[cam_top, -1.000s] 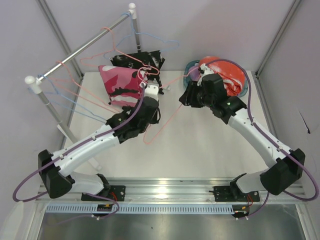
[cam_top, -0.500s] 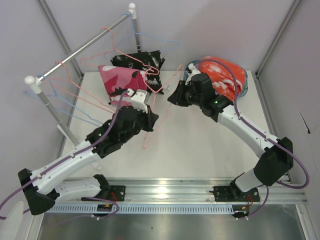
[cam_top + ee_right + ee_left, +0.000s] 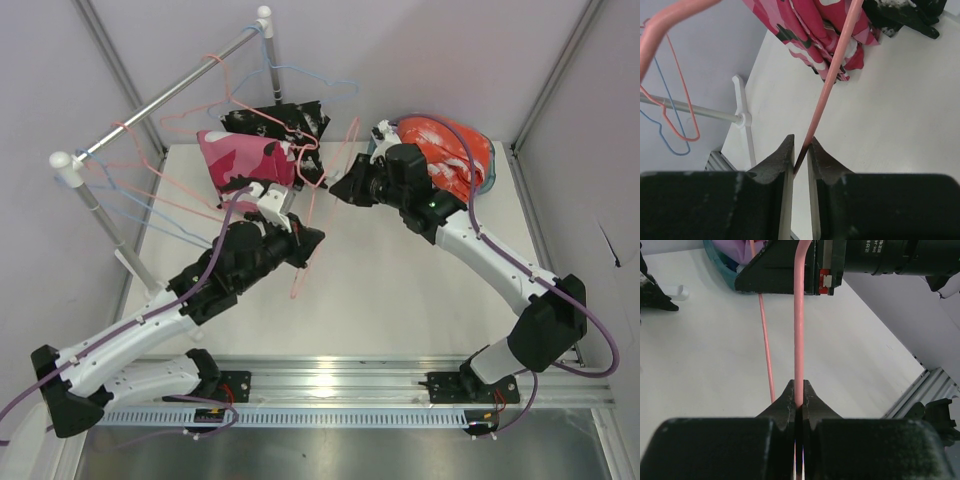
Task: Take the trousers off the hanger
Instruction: Pass the hanger from the left arm to the right
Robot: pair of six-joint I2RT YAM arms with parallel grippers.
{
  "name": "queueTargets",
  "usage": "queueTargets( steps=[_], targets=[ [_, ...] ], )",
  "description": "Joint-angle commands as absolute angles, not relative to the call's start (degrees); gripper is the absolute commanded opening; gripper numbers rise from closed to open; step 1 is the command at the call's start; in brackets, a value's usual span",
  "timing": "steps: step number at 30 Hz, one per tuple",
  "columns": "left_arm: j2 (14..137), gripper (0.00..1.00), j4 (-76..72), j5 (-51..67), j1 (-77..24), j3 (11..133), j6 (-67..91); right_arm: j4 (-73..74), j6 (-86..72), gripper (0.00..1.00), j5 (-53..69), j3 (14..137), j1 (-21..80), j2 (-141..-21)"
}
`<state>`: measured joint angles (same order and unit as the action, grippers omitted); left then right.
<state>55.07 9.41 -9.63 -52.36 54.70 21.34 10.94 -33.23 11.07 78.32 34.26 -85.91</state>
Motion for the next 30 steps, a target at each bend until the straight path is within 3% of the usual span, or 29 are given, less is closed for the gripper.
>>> queueTargets(
  steps=[1, 4, 5, 8, 15, 20, 30],
  targets=[
    [54.3, 0.0, 5.5, -7.3, -52.6, 56.1, 23.8, 9.9, -31.2, 0.29, 9.5, 77.8, 33.0, -86.3],
    [54.1, 0.0, 6.3, -10.0, -52.6, 56.8, 25.5, 11.7, -30.3, 0.47, 9.9, 77.7, 32.9, -86.1],
    [54.5, 0.0, 8.7, -11.7, -52.6, 56.9, 27.7, 12.5, -30.0, 0.58, 10.1, 78.1, 32.7, -86.0],
    [57.4, 0.0, 18.0, -21.1, -52.6, 61.4, 31.9, 16.9, -28.1, 0.69, 10.3, 79.2, 32.1, -84.3],
    [62.0, 0.0, 24.9, -27.7, -52.6, 65.5, 38.6, 23.6, -25.5, 0.71, 8.7, 80.2, 30.9, -75.8],
    [65.2, 0.0, 27.0, -27.5, -52.6, 67.8, 40.3, 20.4, -25.0, 0.68, 10.7, 79.5, 33.5, -71.3],
    [66.2, 0.0, 26.4, -25.9, -52.6, 68.3, 41.1, 12.0, -29.2, 0.64, 11.6, 79.6, 40.2, -77.3]
  ],
)
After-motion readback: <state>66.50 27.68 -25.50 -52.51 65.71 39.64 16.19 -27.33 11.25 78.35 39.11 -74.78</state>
